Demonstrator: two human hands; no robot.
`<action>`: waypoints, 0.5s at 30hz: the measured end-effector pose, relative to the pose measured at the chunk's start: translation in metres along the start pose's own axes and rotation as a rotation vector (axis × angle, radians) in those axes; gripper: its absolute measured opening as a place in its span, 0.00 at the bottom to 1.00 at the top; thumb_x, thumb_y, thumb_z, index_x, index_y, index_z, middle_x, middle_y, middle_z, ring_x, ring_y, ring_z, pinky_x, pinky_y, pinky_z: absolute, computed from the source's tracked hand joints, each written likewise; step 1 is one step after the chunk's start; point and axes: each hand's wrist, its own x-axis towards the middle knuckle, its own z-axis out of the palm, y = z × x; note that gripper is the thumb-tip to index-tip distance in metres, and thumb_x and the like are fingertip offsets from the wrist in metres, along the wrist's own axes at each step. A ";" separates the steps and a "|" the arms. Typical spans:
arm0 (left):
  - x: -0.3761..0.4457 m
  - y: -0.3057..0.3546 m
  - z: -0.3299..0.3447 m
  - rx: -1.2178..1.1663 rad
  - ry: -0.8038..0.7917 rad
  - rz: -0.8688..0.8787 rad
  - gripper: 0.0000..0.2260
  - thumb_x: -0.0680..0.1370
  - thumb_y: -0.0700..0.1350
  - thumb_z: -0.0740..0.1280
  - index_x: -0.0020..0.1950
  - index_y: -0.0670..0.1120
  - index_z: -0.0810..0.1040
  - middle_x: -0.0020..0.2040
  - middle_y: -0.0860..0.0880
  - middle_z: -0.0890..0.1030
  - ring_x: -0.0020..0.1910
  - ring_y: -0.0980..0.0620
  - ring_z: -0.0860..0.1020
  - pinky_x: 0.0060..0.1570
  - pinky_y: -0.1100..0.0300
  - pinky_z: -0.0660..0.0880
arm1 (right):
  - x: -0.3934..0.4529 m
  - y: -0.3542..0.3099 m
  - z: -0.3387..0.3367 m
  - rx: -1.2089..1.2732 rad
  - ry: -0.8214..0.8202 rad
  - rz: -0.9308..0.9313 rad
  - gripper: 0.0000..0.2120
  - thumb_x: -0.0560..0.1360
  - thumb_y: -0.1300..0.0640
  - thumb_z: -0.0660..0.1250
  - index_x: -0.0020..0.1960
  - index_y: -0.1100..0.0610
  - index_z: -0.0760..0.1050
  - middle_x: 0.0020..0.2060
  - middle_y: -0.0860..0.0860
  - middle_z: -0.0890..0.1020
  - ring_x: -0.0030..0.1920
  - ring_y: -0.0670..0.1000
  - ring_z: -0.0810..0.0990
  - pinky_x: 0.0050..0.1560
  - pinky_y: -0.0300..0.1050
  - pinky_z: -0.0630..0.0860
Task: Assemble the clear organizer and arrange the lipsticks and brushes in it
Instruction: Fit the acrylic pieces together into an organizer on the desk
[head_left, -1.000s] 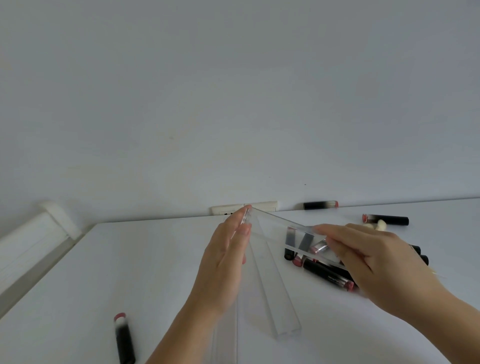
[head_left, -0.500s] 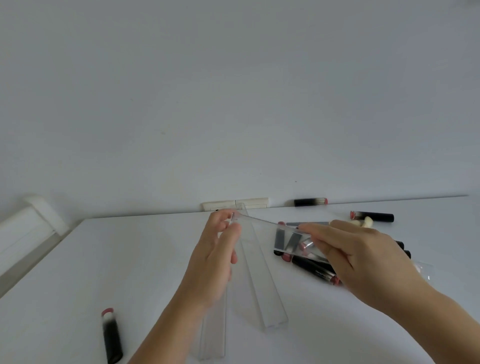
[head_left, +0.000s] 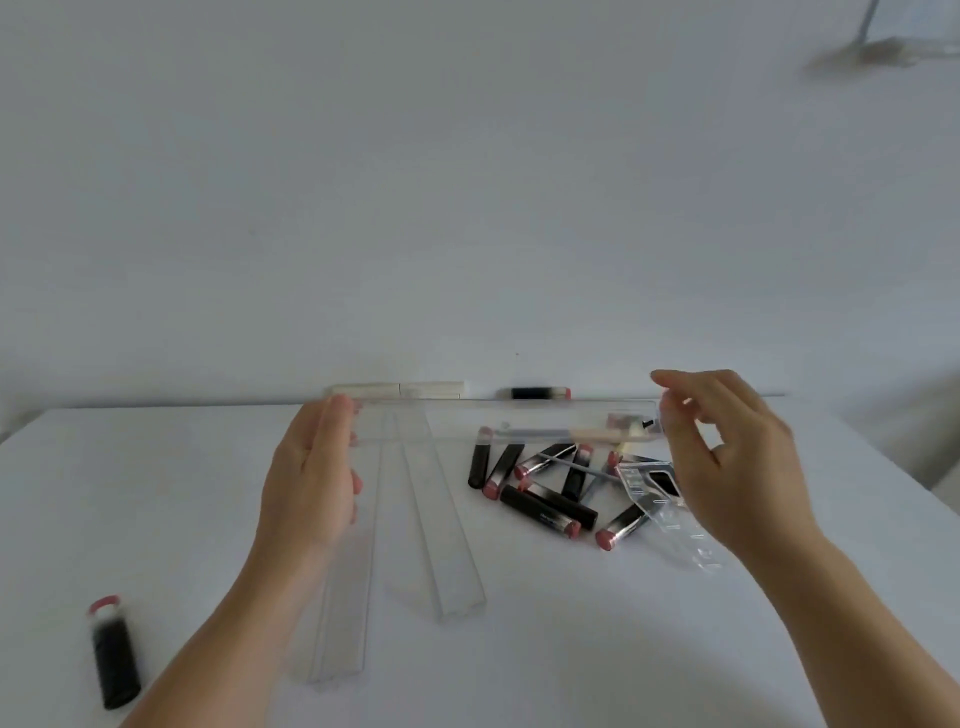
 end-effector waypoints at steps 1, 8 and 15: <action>0.001 0.000 0.000 -0.011 0.011 -0.003 0.17 0.70 0.69 0.59 0.45 0.61 0.80 0.46 0.52 0.79 0.25 0.58 0.74 0.21 0.61 0.69 | -0.003 0.007 -0.006 -0.007 -0.006 0.084 0.10 0.80 0.54 0.62 0.56 0.44 0.79 0.46 0.39 0.78 0.46 0.38 0.78 0.42 0.30 0.71; 0.006 -0.006 0.000 -0.067 0.031 -0.095 0.19 0.70 0.70 0.58 0.47 0.60 0.79 0.51 0.51 0.80 0.25 0.57 0.75 0.23 0.60 0.70 | -0.039 0.024 -0.013 -0.357 -0.473 0.412 0.27 0.71 0.28 0.62 0.65 0.40 0.70 0.54 0.40 0.72 0.54 0.46 0.76 0.46 0.45 0.72; 0.003 -0.006 0.002 -0.024 0.007 -0.065 0.19 0.71 0.70 0.57 0.47 0.60 0.78 0.51 0.51 0.80 0.26 0.58 0.75 0.23 0.60 0.71 | -0.040 0.019 0.002 -0.493 -0.598 0.455 0.34 0.68 0.24 0.57 0.67 0.43 0.67 0.56 0.46 0.72 0.58 0.51 0.75 0.48 0.48 0.72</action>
